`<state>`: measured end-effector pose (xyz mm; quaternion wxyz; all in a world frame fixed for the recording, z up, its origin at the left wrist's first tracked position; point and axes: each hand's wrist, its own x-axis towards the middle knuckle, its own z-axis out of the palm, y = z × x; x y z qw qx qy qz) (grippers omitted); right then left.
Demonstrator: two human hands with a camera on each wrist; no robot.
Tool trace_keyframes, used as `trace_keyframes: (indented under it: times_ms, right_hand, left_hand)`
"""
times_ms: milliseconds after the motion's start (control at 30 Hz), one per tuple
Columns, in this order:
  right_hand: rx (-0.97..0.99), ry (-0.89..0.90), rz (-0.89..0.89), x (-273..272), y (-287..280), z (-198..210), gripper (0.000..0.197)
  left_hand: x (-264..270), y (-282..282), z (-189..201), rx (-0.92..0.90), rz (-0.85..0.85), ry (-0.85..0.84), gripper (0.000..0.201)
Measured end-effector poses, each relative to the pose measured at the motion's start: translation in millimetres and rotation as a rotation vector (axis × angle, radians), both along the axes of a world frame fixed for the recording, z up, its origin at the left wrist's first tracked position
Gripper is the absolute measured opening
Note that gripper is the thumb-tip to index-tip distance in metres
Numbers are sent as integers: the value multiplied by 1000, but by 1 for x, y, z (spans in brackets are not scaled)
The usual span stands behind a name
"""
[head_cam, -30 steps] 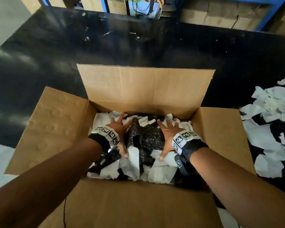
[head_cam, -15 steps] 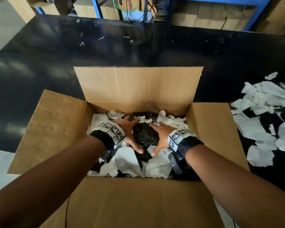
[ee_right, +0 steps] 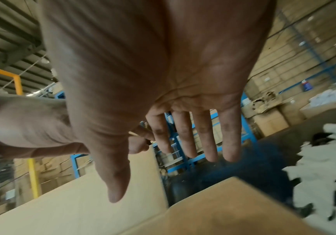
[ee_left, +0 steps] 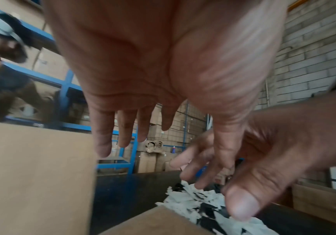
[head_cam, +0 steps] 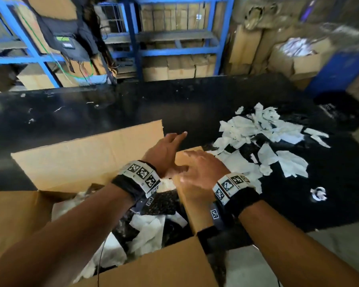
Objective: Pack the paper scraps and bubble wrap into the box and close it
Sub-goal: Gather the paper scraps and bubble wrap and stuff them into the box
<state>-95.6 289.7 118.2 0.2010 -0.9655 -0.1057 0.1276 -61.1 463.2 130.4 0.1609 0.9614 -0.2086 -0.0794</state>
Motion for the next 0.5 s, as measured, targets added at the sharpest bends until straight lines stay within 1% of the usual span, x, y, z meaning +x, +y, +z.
trace_keyframes:
  times_ms: [100, 233, 333, 500]
  right_hand:
    - [72, -50, -154, -1, -60, 1, 84]
    - [107, -69, -303, 7, -149, -14, 83]
    - [133, -48, -388, 27, -217, -35, 87]
    - [126, 69, -479, 83, -332, -83, 95]
  left_hand:
    - [11, -62, -1, -42, -47, 19, 109]
    - [38, -143, -13, -73, -49, 84, 102]
    - [69, -202, -34, -67, -8, 151, 102]
    - [132, -293, -85, 8, 92, 245, 108]
